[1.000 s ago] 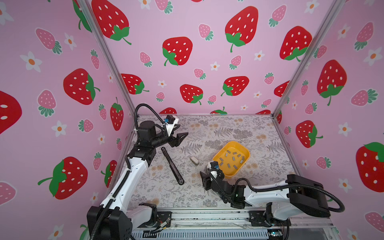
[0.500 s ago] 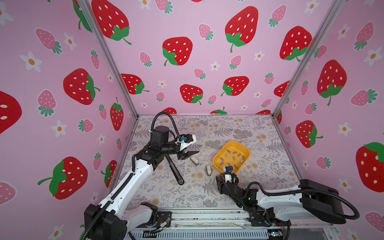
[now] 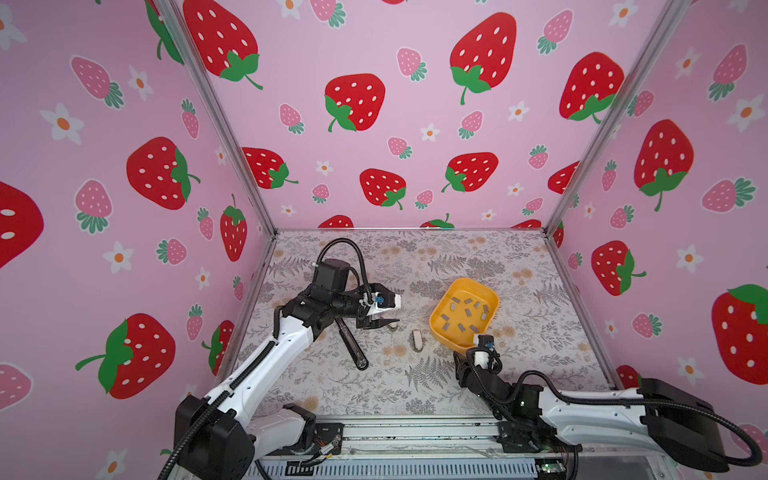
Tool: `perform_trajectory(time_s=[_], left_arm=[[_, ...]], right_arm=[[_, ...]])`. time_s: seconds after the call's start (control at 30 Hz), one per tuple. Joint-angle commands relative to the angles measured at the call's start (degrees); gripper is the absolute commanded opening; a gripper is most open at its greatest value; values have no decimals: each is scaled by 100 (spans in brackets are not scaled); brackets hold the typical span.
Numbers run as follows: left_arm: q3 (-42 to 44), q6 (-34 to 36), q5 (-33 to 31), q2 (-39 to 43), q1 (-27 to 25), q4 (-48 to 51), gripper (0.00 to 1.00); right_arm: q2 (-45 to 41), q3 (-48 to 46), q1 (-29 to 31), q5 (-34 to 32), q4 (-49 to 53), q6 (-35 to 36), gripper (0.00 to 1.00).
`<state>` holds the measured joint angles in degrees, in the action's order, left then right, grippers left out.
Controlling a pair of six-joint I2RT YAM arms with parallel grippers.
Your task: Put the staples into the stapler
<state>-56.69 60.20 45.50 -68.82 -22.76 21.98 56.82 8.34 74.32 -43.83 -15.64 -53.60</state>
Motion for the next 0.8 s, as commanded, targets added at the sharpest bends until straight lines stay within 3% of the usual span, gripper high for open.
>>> perform_trajectory(time_s=[0.0, 0.2, 0.43, 0.57, 0.67, 0.77], left_arm=[[17, 657, 117, -116, -76, 258, 63], [-234, 929, -176, -415, -389, 376, 63], [-659, 1129, -419, -948, -712, 525, 62], [-794, 1467, -811, -1289, -970, 741, 62], [-922, 1673, -1159, -1572, -1215, 895, 61], [-1055, 2006, -1647, -1887, -1556, 1139, 60]], right_arm=[[-297, -22, -57, -270, 391, -238, 54], [-1009, 697, -60, -433, 1544, -235, 54], [-2136, 1281, -58, -448, 1740, 359, 56], [-2228, 1519, -97, -1036, 1539, 1051, 63], [-2264, 1636, -347, -1540, 1478, 1478, 63], [-2519, 1564, -890, -1362, 1432, 1861, 65]])
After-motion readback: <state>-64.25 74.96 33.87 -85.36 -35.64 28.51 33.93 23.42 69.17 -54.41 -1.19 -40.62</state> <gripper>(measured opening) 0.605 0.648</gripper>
